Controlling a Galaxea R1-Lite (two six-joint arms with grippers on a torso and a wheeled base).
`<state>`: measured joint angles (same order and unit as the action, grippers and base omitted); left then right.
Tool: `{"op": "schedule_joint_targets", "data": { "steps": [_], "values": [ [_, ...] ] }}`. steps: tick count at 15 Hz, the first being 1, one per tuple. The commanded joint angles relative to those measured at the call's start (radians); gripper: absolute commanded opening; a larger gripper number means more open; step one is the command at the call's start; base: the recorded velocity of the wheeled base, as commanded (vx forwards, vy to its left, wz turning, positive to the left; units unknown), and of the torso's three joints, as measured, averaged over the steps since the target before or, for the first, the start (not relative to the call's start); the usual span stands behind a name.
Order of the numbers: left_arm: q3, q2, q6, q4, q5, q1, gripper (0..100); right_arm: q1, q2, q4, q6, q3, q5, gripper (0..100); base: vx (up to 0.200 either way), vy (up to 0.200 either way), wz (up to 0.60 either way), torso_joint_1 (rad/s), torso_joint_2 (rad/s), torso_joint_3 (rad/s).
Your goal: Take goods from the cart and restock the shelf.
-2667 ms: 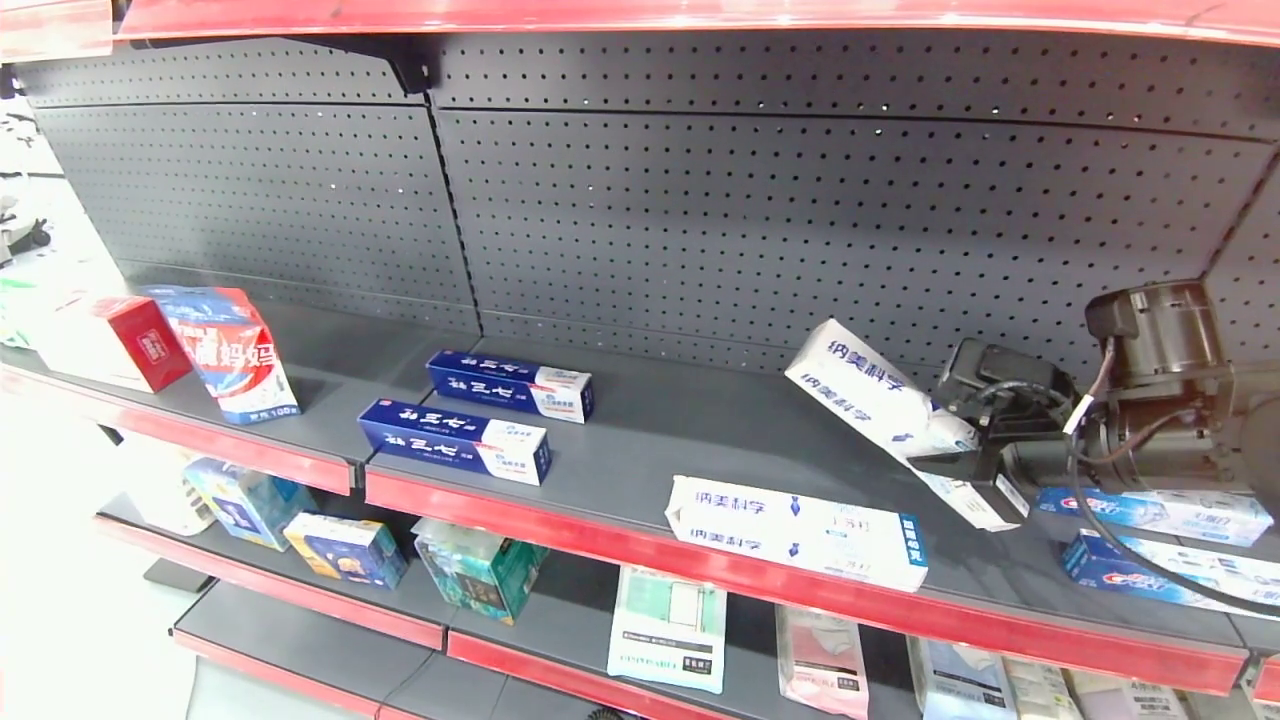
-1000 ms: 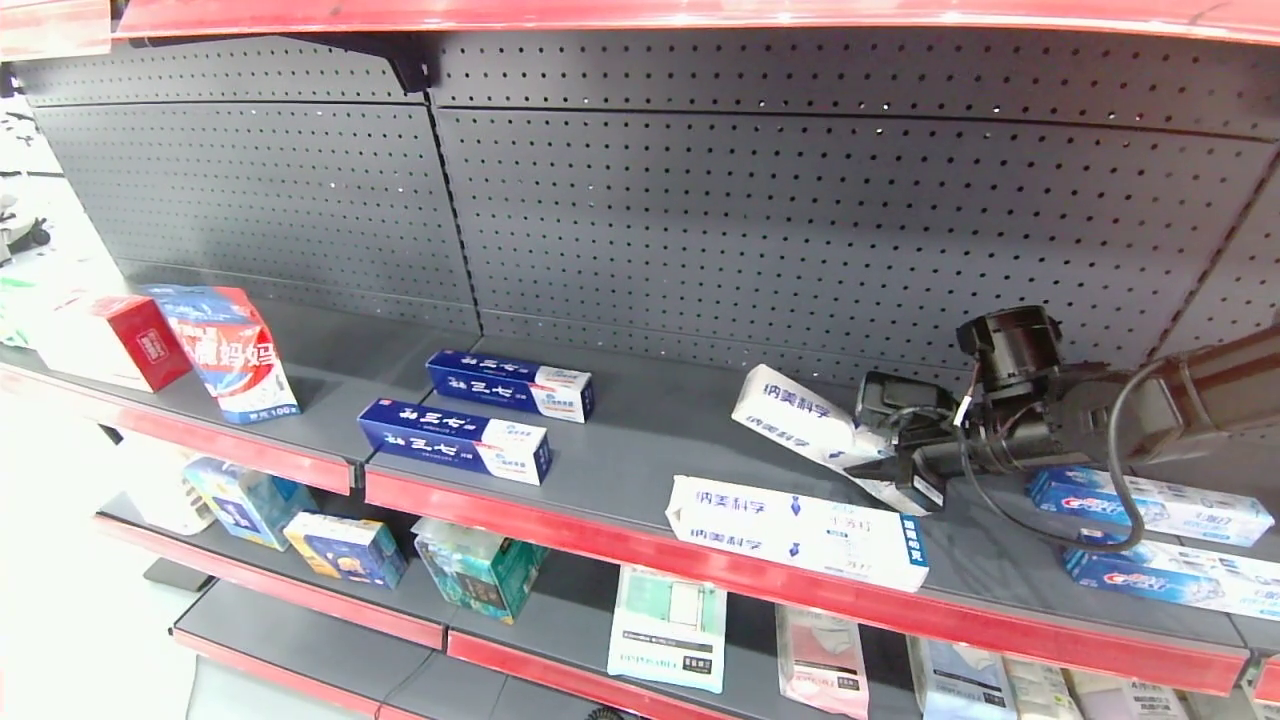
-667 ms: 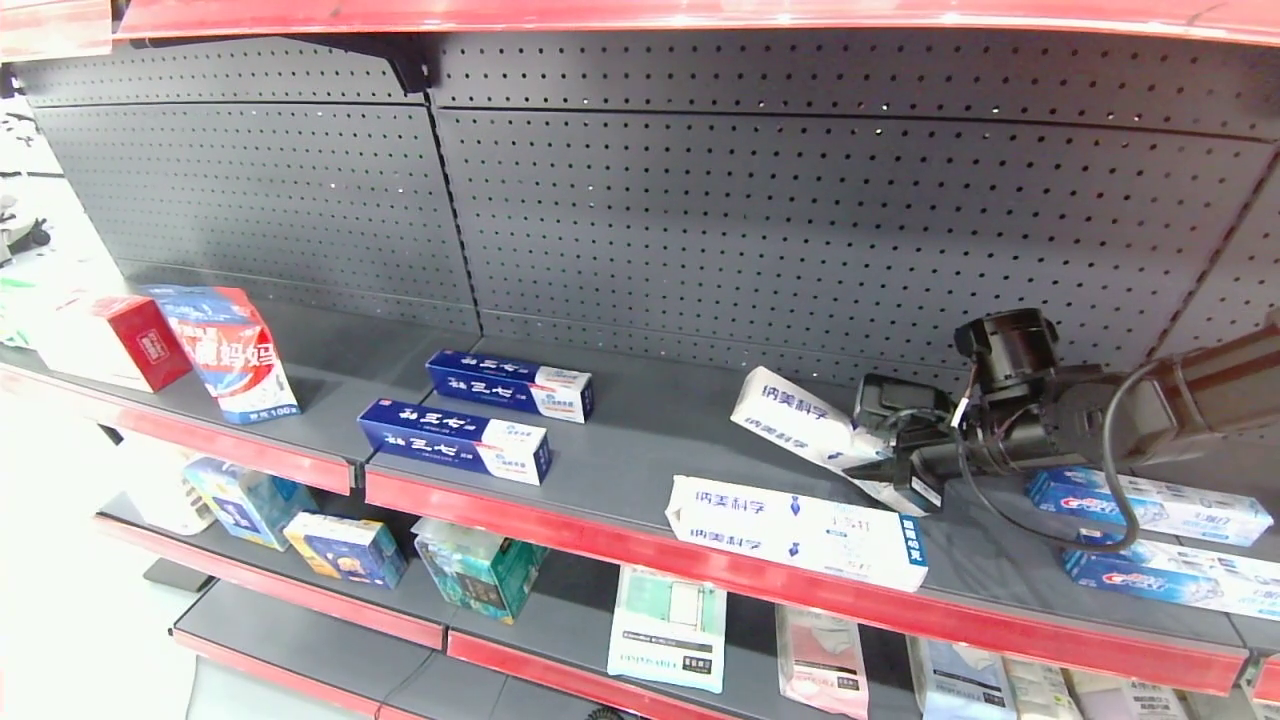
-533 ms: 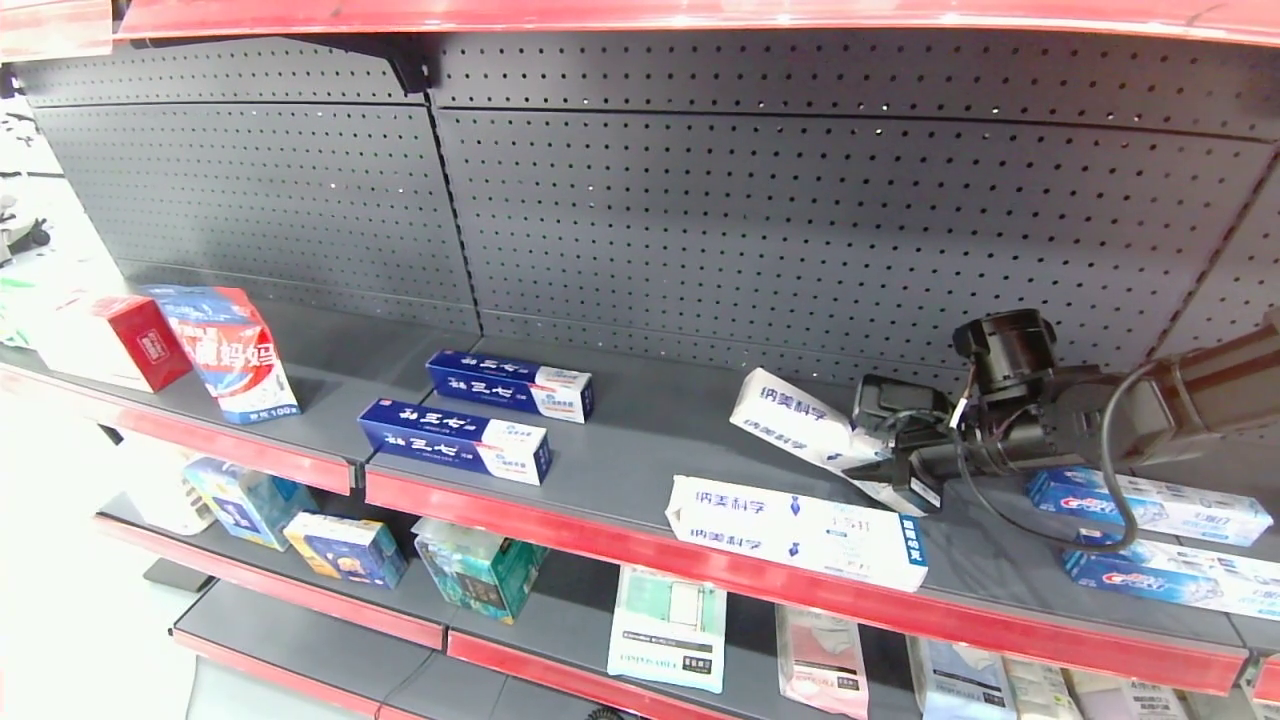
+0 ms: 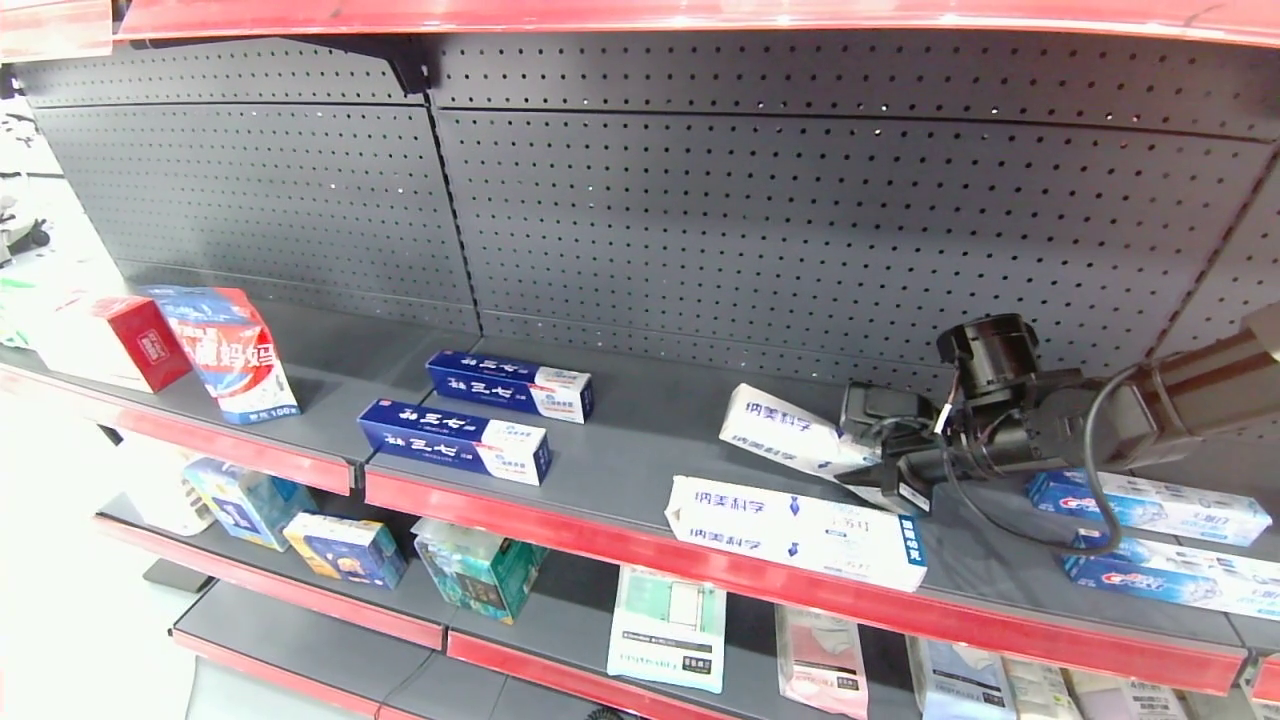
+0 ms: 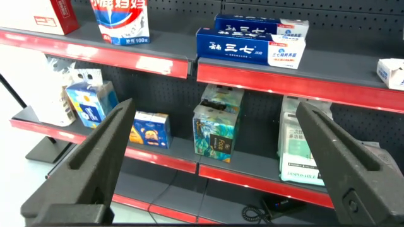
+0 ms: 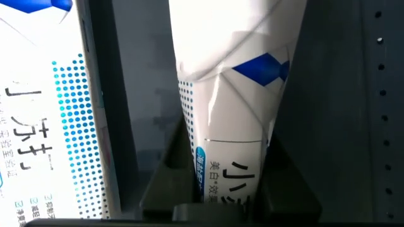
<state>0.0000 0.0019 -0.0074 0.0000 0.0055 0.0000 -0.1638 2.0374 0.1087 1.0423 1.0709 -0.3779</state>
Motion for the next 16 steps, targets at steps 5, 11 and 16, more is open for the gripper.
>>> {"op": "schedule_joint_targets", "data": {
  "steps": [5,11,16],
  "values": [
    [0.000,0.000,0.000,0.000,0.001,0.000,100,-0.029,0.020,0.003,-0.001,0.021,0.022,0,0.000,0.000,0.00,0.000,0.00,0.000],
    [0.000,0.000,0.000,0.000,0.001,0.000,100,-0.036,0.020,-0.001,0.016,0.017,0.059,0,0.000,0.000,0.00,0.000,0.00,0.000],
    [0.000,0.000,0.000,0.000,0.001,0.000,100,-0.043,0.018,-0.001,-0.008,0.017,0.085,0,0.000,0.000,0.00,0.000,0.00,0.000]
  ]
}}
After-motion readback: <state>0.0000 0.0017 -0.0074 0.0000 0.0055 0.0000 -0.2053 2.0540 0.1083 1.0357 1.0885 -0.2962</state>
